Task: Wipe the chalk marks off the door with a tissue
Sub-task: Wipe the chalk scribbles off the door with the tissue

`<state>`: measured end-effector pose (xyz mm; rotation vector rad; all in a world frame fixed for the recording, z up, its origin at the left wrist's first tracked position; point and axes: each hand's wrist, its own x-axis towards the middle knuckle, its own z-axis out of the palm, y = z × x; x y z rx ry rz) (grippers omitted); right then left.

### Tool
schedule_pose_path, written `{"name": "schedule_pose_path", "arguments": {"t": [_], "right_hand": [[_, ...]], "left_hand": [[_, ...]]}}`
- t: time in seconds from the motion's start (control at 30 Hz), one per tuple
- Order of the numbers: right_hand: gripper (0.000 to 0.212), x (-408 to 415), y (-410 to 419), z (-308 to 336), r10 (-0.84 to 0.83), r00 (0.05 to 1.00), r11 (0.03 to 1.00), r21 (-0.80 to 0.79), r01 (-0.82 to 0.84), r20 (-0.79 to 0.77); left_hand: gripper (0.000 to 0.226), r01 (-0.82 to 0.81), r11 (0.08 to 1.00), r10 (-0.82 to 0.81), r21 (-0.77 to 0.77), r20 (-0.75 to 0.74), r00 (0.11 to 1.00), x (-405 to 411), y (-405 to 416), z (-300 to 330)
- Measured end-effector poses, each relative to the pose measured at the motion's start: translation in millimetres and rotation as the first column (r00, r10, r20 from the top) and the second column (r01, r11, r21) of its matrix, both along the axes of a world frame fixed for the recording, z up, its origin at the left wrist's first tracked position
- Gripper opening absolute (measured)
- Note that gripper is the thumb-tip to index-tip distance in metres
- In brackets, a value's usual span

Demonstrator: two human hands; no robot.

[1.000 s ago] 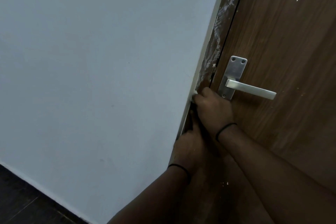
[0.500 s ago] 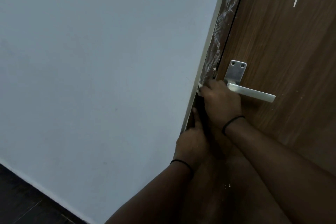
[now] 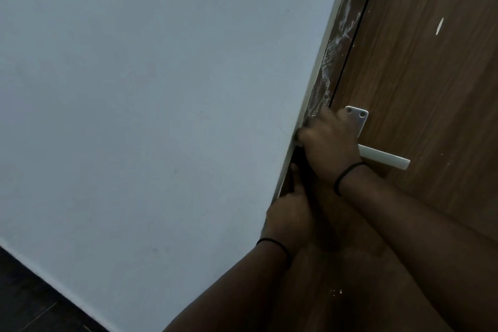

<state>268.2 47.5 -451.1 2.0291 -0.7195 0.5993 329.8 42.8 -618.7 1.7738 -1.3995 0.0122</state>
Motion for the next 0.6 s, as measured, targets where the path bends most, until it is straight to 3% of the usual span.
{"name": "schedule_pose_path", "arguments": {"t": [0.07,0.17,0.23,0.37,0.43,0.53,0.6], "right_hand": [[0.012,-6,-5,-9,0.029,0.999,1.000,0.011,-0.029,-0.036],[0.024,-11,-16,9,0.065,0.975,0.994,-0.105,-0.043,0.214],[0.027,-4,-11,19,0.078,0.950,0.991,-0.127,-0.041,0.303],[0.019,1,-11,8,0.016,0.997,1.000,0.022,-0.017,0.077],[0.018,-7,-15,20,-0.019,0.991,1.000,0.017,0.017,0.132],[0.019,-10,-16,45,-0.037,0.936,0.997,-0.043,0.056,0.350],[0.022,-7,-14,43,0.008,0.969,1.000,-0.012,-0.005,0.248]], "left_hand": [[0.092,-0.003,1.000,0.003,-0.004,-0.011,1.000,1,-1,-1],[0.107,-0.015,1.000,0.015,-0.008,0.023,1.000,-2,2,-3],[0.110,-0.036,0.999,0.036,-0.003,0.034,0.999,-1,1,-4],[0.106,-0.014,1.000,0.013,0.020,0.029,0.999,1,0,-4],[0.107,-0.017,0.999,0.015,0.041,0.039,0.999,0,-1,-4],[0.110,-0.038,0.998,0.036,0.056,0.037,0.999,0,-3,-3],[0.110,-0.034,0.999,0.033,0.043,0.025,0.999,1,-3,-2]]}}
